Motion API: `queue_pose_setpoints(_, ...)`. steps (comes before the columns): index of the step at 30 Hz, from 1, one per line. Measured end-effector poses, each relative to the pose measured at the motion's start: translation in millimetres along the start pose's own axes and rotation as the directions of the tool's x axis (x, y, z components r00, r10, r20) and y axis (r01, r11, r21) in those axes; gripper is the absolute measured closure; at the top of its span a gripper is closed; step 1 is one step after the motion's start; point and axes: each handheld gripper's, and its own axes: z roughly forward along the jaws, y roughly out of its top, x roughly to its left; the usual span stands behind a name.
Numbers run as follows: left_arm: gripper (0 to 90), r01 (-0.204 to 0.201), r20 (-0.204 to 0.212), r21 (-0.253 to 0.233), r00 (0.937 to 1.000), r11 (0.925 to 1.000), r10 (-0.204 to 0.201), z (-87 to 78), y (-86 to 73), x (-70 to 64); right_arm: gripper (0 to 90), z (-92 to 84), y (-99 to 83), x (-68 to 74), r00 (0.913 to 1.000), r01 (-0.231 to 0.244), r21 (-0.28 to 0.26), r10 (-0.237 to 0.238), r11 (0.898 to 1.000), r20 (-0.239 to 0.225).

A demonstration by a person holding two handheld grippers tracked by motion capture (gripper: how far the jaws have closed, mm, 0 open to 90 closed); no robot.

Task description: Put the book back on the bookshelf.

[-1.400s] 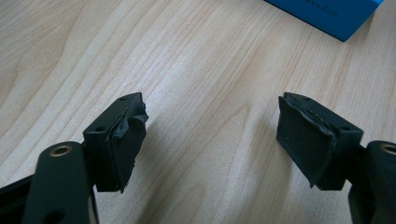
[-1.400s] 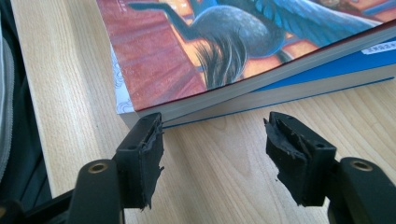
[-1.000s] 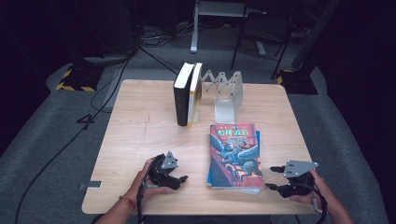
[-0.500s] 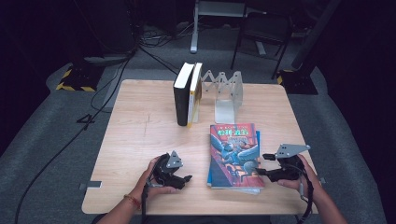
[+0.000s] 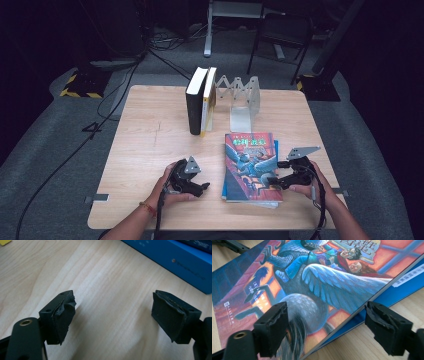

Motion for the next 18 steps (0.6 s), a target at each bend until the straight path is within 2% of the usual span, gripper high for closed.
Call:
queue_pose_setpoints(1, 23.2, 0.000, 0.000, 0.000, 1.0000, 1.0000, 0.000, 0.0, 0.0, 0.0, 18.3, -0.1, 1.3, -0.6, 1.0000, 0.006, 0.010, -0.006, 1.000, -0.004)
queue_pose_setpoints(2, 26.1, -0.019, -0.034, -0.018, 0.9993, 0.9997, 0.018, 3.4, 4.2, 0.7, 18.3, -0.3, 2.3, -1.3, 0.9999, 0.009, 0.019, -0.009, 1.000, -0.009)
queue_pose_setpoints(3, 27.5, -0.033, -0.039, -0.020, 0.9987, 0.9993, 0.032, 5.8, 7.4, 2.4, 18.3, -0.1, 2.8, -1.4, 0.9999, 0.008, 0.023, -0.008, 1.000, -0.010)
queue_pose_setpoints(4, 28.0, -0.024, -0.018, -0.014, 0.9996, 0.9996, 0.023, 8.9, 11.5, 4.8, 18.4, 0.1, 2.9, -1.7, 0.9999, 0.007, 0.024, -0.007, 1.000, -0.011)
queue_pose_setpoints(5, 28.0, -0.024, -0.018, -0.014, 0.9996, 0.9996, 0.023, 8.9, 11.5, 4.8, 18.4, 0.1, 3.0, -1.8, 0.9999, 0.008, 0.025, -0.008, 1.000, -0.010)
queue_pose_setpoints(8, 28.5, -0.031, -0.031, -0.017, 0.9990, 0.9994, 0.031, 17.7, 26.7, 11.1, 18.9, -0.4, 3.6, 0.5, 0.9997, 0.025, 0.024, -0.025, 0.999, 0.003)
queue_pose_setpoints(11, 28.8, -0.052, -0.052, 0.008, 0.9973, 0.9986, 0.052, 31.3, 37.7, 15.1, 22.7, -1.2, 5.4, 5.7, 0.9970, 0.068, 0.011, -0.068, 0.998, 0.036)
queue_pose_setpoints(13, 29.0, -0.047, -0.054, 0.002, 0.9974, 0.9989, 0.047, 37.4, 43.6, 18.9, 25.1, -1.8, 6.5, 8.8, 0.9951, 0.083, 0.008, -0.083, 0.997, 0.053)
queue_pose_setpoints(18, 29.9, -0.051, -0.059, -0.001, 0.9970, 0.9987, 0.051, 48.2, 54.6, 23.3, 27.8, -2.6, 6.9, 8.8, 0.9946, 0.085, 0.006, -0.085, 0.996, 0.060)
